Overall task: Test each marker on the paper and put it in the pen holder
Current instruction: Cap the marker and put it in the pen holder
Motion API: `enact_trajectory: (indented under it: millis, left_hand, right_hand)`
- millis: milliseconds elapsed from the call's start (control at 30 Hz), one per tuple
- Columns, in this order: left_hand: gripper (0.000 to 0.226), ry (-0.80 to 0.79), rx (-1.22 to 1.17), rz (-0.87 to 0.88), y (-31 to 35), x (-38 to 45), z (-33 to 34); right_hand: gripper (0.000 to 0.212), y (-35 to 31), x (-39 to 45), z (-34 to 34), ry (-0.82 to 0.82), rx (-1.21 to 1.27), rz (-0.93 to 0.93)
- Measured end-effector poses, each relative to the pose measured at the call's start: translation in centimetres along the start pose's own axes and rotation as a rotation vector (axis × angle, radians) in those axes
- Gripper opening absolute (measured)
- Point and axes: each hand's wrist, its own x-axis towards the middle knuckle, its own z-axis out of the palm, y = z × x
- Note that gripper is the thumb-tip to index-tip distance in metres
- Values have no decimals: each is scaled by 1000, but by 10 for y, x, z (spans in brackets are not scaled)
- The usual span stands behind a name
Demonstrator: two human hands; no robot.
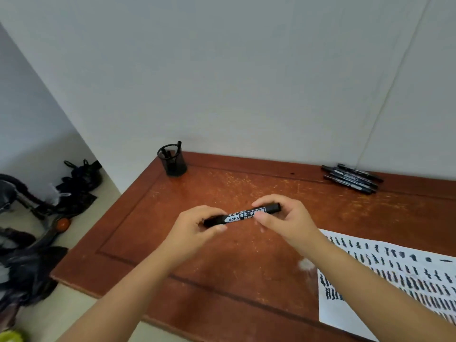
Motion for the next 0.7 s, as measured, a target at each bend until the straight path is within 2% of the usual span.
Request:
enact_trajectory:
  millis: [100,267,367,500,567,633,700]
  left_hand:
    - [53,6,24,-106,-44,12,-22]
    - [50,-16,320,-315,-167,37,-73]
    - [51,-91,465,-419,-236,44,-92]
    - [54,-188,608,-450,-294,57,-102]
    - [64,-223,620,-441,-312,60,-100]
    - [84,-240,615,-411,-325,60,-96]
    - [87,-229,617,-384,-334,58,-94]
  right_hand:
    - [24,14,39,32,95,-46,-3]
    - [31,46,134,93,174,-349,-17]
    - [21,61,189,128,237,-425,8]
    - [12,78,263,160,422,-431,8]
    - [13,89,296,173,487,-437,-1]
    - [14,101,324,183,511,-449,1]
    - [15,113,346,191,496,-501,40]
